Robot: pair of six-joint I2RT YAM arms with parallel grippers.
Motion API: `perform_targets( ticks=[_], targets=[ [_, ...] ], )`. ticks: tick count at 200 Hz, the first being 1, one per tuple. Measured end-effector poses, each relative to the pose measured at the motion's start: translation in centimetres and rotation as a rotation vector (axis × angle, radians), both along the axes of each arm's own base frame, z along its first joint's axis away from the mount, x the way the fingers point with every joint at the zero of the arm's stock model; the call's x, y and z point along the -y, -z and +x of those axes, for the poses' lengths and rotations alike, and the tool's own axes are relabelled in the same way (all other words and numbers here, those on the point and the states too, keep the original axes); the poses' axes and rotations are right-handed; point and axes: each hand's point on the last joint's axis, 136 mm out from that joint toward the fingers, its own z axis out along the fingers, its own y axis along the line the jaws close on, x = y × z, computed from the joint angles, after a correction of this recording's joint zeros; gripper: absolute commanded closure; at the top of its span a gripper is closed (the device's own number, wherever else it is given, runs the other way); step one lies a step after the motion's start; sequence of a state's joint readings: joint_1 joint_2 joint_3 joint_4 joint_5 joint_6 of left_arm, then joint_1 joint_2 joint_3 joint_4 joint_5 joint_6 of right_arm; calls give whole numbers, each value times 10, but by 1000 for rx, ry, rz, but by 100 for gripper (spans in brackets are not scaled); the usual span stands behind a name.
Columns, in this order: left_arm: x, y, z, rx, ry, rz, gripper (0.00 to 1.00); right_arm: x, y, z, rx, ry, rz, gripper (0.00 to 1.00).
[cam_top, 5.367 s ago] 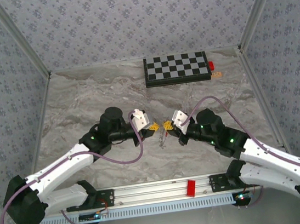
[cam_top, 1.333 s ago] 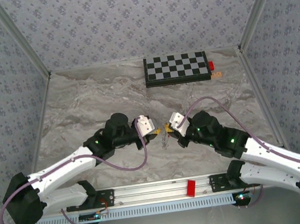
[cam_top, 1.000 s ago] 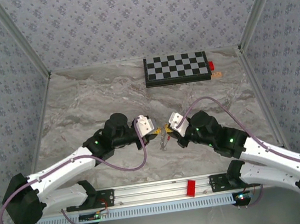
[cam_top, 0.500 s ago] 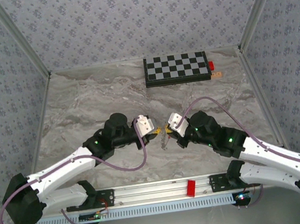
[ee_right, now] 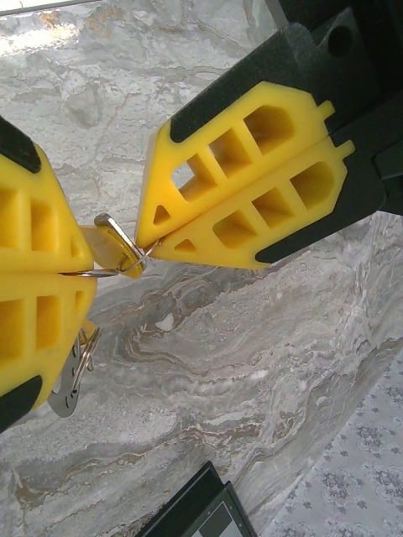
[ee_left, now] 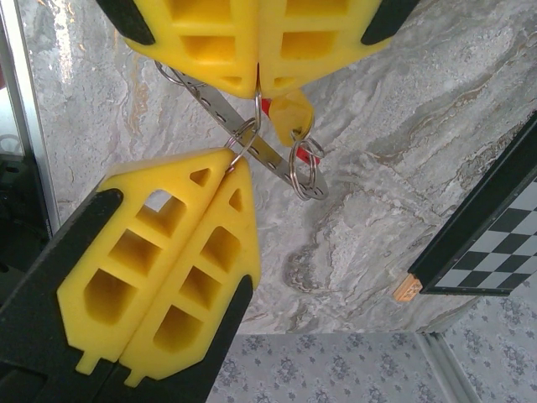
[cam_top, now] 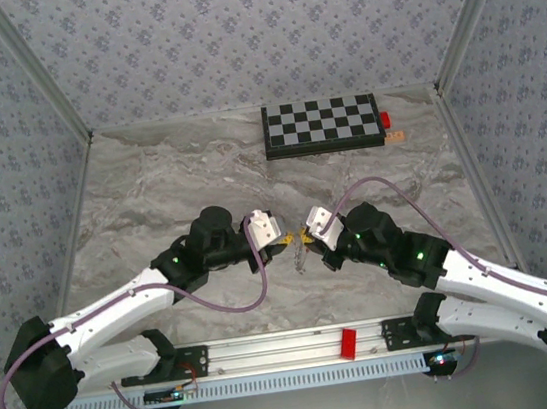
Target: Put the keys on the keyring
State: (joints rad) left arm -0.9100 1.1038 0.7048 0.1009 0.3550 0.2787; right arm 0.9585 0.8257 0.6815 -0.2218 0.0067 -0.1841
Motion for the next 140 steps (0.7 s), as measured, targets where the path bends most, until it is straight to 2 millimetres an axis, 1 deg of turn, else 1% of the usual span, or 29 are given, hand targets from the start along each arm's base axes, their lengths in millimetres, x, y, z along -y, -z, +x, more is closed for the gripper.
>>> perform_targets(
  ticks=[89,140],
  targets=[
    [1,0,-4,-8,22,-4,100,-1,1,0,-4,-3,-3,100],
    [1,8,-7,-34,39,16,100,0,5,-2,-15,-6,-17,100]
  ],
)
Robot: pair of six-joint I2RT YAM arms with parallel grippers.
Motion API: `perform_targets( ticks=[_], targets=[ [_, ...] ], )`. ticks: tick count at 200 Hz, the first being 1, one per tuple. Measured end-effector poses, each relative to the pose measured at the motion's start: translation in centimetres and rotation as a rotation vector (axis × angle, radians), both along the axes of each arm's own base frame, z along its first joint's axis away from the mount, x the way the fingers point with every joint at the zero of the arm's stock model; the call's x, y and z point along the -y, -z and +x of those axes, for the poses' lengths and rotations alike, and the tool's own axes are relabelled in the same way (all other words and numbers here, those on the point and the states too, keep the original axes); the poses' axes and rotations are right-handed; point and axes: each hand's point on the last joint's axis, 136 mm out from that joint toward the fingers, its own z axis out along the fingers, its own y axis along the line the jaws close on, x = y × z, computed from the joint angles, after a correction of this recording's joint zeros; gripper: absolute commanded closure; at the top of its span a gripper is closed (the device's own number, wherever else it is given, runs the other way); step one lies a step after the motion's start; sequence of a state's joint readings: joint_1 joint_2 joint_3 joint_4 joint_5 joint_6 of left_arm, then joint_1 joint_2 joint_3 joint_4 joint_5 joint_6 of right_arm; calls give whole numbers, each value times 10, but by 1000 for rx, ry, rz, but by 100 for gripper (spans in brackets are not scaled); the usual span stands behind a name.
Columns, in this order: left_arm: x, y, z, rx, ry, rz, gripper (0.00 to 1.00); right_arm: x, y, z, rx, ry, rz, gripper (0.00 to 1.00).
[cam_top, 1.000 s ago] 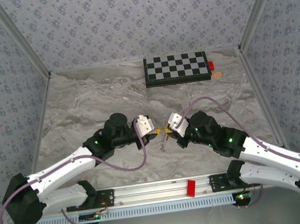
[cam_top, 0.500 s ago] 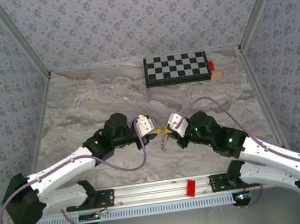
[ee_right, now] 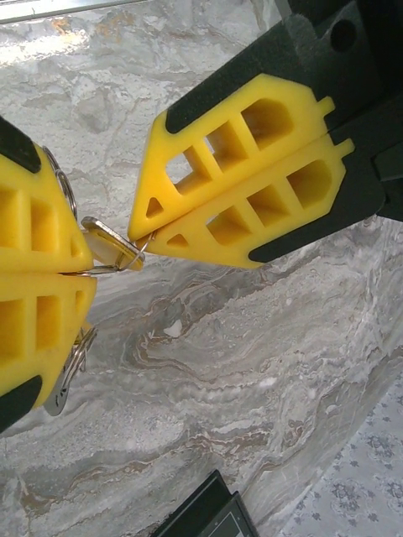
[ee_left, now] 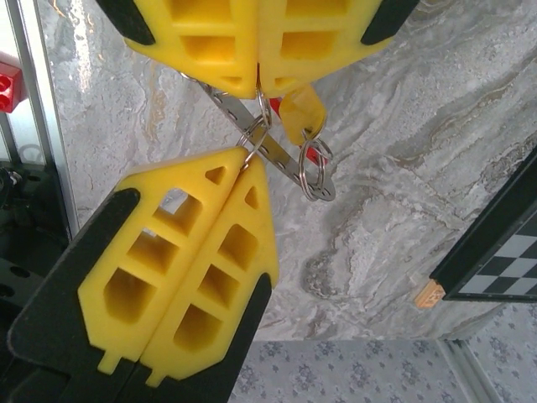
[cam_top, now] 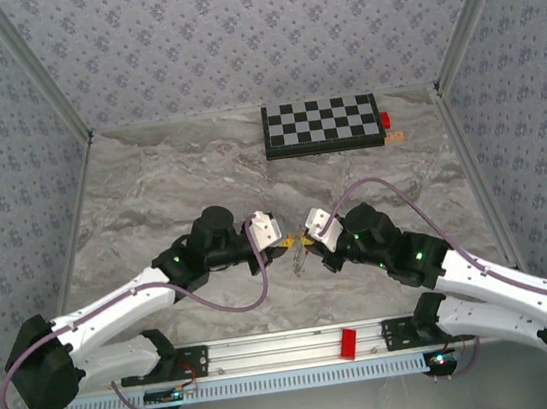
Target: Put the keys on the keyring
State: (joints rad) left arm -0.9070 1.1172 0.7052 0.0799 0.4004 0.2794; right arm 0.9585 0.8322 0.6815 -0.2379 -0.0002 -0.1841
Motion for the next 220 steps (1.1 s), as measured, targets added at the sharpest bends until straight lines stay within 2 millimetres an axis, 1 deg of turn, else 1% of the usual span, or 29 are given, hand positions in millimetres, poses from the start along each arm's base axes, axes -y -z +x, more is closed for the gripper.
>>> perform_targets(
  ticks=[64,220],
  targets=[
    [1,5,-1,-16,10,12,100,-1,0,-2,-6,-13,2,100],
    [0,9,-4,-24,23,25,100,-7,7,-5,-33,-43,-8,100]
  ],
)
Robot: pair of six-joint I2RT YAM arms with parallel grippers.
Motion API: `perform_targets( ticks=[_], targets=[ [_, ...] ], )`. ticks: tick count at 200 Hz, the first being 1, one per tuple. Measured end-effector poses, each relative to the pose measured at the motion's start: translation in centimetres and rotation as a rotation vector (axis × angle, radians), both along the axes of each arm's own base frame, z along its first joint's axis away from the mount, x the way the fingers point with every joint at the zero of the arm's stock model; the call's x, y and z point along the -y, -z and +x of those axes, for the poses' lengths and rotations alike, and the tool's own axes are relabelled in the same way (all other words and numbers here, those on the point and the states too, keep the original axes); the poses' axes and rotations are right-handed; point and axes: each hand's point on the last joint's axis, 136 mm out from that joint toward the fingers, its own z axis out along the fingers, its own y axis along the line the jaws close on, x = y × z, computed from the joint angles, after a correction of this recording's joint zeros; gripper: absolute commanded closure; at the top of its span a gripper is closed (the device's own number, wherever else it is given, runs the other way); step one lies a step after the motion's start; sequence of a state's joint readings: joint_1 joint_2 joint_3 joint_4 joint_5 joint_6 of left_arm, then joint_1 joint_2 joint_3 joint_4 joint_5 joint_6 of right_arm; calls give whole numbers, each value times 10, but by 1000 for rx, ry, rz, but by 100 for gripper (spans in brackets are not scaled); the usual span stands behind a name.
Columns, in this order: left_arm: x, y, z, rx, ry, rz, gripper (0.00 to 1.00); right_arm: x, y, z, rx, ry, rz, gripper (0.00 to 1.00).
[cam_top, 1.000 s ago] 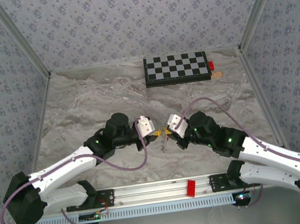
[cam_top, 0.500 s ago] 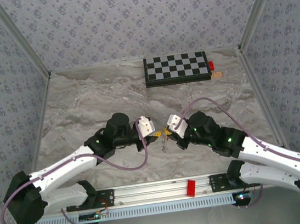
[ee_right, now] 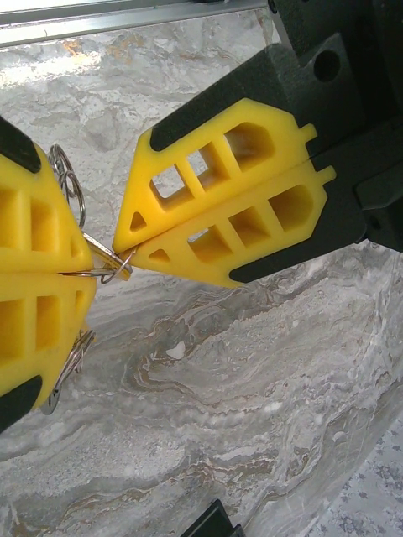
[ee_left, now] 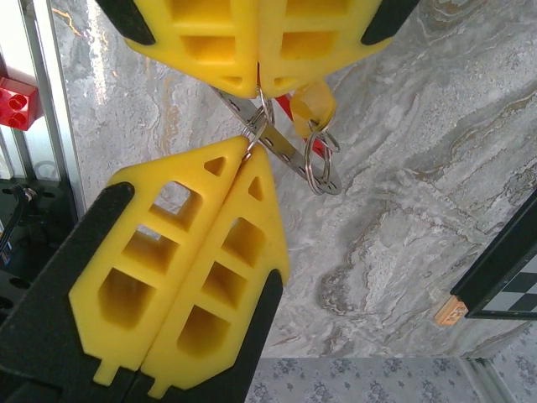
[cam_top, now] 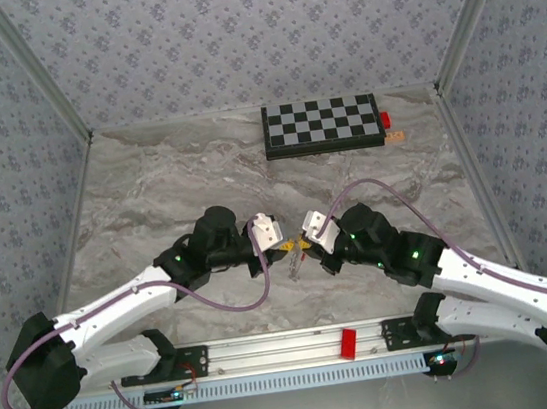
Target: Put the keys on the keyring
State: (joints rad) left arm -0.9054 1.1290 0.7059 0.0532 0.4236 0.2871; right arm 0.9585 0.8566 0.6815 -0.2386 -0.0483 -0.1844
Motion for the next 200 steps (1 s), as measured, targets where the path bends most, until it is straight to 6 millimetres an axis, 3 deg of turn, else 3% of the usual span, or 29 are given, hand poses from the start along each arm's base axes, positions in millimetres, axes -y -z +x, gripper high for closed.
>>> perform_targets(
  ticks=[46,109,200],
  targets=[
    [0,0,0,2,0,1,100,1,1,1,-14,12,5,100],
    [5,4,-7,9,32,15,100,19,3,22,-90,130,44,100],
    [4,4,-2,31,10,22,100,20,1,23,-101,132,58,100]
  ],
)
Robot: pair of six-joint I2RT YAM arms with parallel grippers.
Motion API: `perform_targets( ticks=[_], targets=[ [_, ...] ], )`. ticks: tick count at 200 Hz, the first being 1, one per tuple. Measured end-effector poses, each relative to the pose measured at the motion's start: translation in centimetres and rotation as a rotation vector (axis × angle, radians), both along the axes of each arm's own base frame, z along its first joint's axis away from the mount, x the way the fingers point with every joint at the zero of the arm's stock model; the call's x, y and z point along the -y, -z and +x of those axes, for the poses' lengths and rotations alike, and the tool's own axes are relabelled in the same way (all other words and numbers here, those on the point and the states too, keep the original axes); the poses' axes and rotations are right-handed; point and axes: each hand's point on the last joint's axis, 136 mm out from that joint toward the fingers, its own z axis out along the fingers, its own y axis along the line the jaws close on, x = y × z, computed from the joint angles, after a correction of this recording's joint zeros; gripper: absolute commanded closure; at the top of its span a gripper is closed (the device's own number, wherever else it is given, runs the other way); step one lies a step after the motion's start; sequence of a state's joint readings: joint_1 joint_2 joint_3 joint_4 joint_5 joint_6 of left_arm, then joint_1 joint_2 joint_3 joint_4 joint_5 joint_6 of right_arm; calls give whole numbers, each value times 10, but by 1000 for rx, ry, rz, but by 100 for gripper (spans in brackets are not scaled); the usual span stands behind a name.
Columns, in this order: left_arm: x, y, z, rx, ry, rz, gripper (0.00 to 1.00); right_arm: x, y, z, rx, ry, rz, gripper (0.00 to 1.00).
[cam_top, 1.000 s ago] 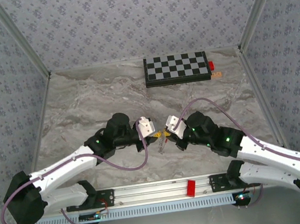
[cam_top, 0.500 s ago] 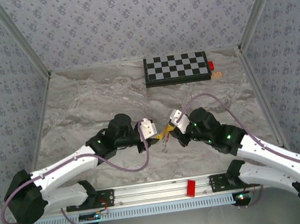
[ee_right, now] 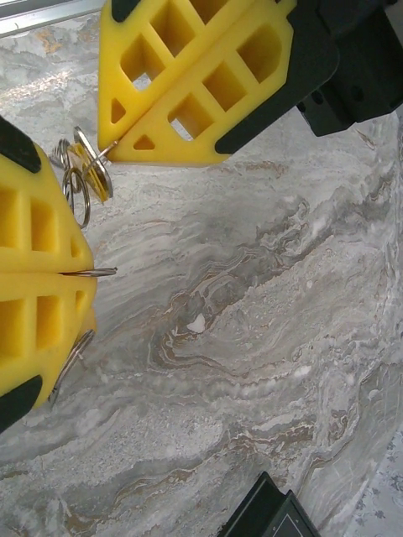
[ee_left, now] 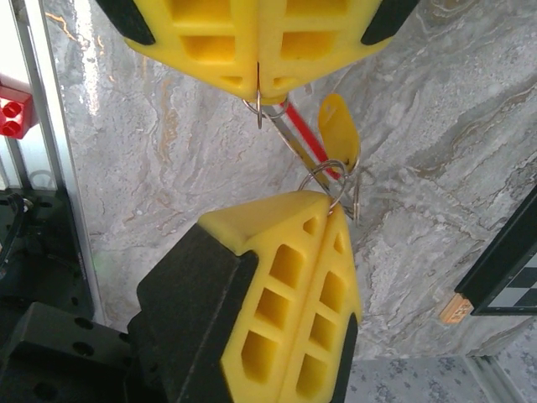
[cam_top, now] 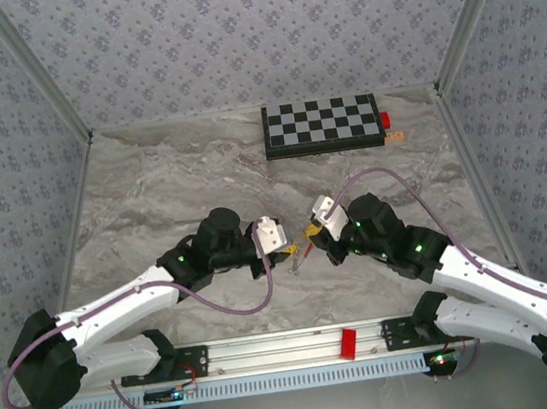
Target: Put the keys on the keyring
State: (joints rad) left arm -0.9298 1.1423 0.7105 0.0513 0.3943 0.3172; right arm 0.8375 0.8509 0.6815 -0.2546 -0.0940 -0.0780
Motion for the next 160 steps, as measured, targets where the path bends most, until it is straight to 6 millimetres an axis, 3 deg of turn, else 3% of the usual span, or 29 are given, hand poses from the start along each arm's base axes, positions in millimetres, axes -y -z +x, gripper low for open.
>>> perform_targets(
  ticks=[84,160],
  targets=[
    [0,-4,3,18,-15,-11,100,-6,-15,-16,36,-86,61,100],
    [-3,-26,-1,49,-7,-69,100,-15,-15,-27,66,-147,59,100]
  ],
)
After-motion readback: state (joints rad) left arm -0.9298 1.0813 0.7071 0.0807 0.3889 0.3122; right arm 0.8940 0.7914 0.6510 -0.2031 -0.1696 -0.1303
